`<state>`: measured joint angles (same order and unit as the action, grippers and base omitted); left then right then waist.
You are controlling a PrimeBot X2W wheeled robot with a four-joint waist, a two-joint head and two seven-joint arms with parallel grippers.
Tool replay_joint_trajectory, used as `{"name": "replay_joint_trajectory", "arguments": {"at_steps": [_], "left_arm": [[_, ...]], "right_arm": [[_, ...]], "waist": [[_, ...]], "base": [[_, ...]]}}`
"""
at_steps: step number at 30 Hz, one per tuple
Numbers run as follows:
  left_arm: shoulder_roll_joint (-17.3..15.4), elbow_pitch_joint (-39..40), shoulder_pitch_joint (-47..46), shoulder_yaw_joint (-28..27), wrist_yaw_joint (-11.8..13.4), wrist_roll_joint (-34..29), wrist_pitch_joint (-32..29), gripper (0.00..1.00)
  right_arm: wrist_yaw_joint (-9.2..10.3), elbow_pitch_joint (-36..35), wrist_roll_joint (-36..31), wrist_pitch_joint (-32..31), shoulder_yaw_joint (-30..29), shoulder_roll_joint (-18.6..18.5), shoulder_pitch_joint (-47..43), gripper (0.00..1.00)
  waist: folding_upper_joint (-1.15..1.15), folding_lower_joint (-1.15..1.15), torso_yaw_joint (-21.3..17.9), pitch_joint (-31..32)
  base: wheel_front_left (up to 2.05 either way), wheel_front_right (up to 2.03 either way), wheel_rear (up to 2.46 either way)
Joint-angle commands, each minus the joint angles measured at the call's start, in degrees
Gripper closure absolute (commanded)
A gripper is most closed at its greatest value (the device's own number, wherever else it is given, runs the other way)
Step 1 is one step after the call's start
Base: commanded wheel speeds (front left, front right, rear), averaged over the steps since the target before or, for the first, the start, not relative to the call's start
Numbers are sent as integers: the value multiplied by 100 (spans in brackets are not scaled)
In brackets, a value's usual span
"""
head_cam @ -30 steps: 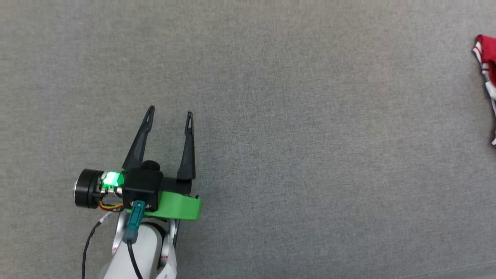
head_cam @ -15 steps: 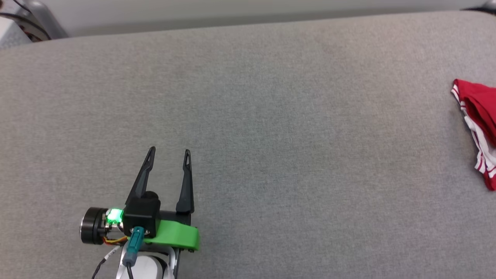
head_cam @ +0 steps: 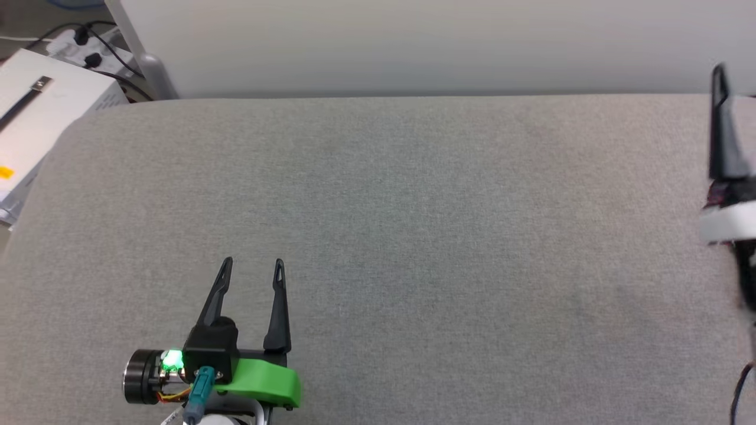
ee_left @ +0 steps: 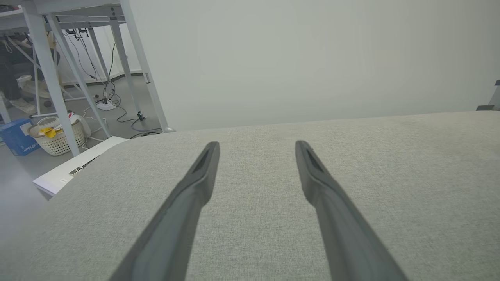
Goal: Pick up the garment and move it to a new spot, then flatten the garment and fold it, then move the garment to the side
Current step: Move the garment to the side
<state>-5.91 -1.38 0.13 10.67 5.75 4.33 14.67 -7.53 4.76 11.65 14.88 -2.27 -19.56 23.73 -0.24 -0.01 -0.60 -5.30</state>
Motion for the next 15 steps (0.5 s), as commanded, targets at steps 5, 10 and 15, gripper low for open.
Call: {"name": "replay_joint_trajectory", "arguments": {"at_steps": [5, 10, 15], "left_arm": [[55, -57, 171, -98, -42, 72, 33, 0], [95, -122, 235, -170, -76, 109, 33, 0], [125, -225, 348, -242, -131, 124, 33, 0]], "right_arm": [[4, -149, -12, 11, 87, 465, -837, 0], [4, -95, 77, 11, 110, 790, -1437, 0], [4, -149, 116, 11, -13, 1093, -2026, 0]], "waist": [[24, 1, 161, 269], [24, 1, 173, 364], [24, 1, 133, 467]], "base": [[0, 0, 0], [0, 0, 0], [0, 0, 0]]}}
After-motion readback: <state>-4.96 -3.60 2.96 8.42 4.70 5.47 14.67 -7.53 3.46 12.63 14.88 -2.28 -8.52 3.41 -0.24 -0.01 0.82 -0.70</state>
